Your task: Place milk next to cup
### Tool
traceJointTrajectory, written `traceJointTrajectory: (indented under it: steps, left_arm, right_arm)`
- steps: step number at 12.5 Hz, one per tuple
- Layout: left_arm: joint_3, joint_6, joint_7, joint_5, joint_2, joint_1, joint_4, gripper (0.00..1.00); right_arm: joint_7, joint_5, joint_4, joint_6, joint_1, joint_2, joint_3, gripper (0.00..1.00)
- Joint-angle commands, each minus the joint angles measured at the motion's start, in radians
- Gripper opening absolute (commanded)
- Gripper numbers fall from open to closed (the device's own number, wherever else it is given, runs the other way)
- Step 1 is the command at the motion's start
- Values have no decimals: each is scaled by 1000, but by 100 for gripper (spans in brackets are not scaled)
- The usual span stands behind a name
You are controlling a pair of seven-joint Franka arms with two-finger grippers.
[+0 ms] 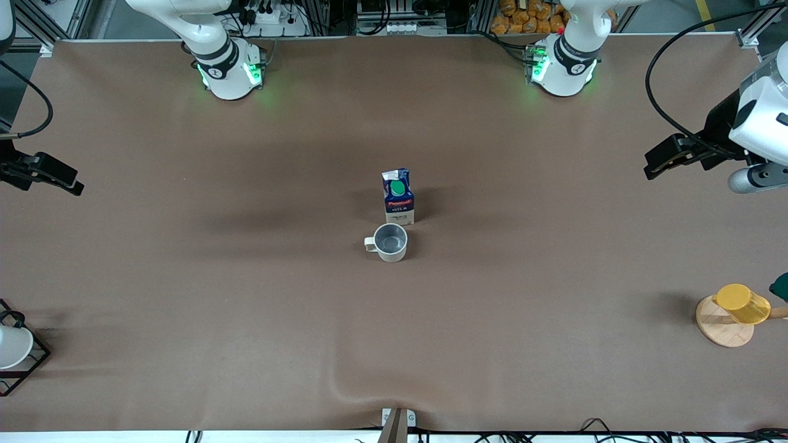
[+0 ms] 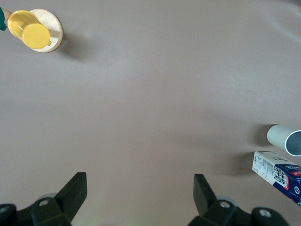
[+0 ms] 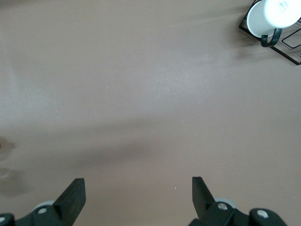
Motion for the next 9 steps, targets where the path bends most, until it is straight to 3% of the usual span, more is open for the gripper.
traceJointTrajectory:
  steps: [1, 9]
  left_arm:
    - [-8, -6, 14, -6, -24, 26, -18, 100]
    - [-15, -6, 18, -20, -27, 34, -25, 100]
  right_arm:
    - [8, -19, 24, -19, -22, 11, 14, 100]
    - [12, -18, 23, -23, -22, 11, 14, 100]
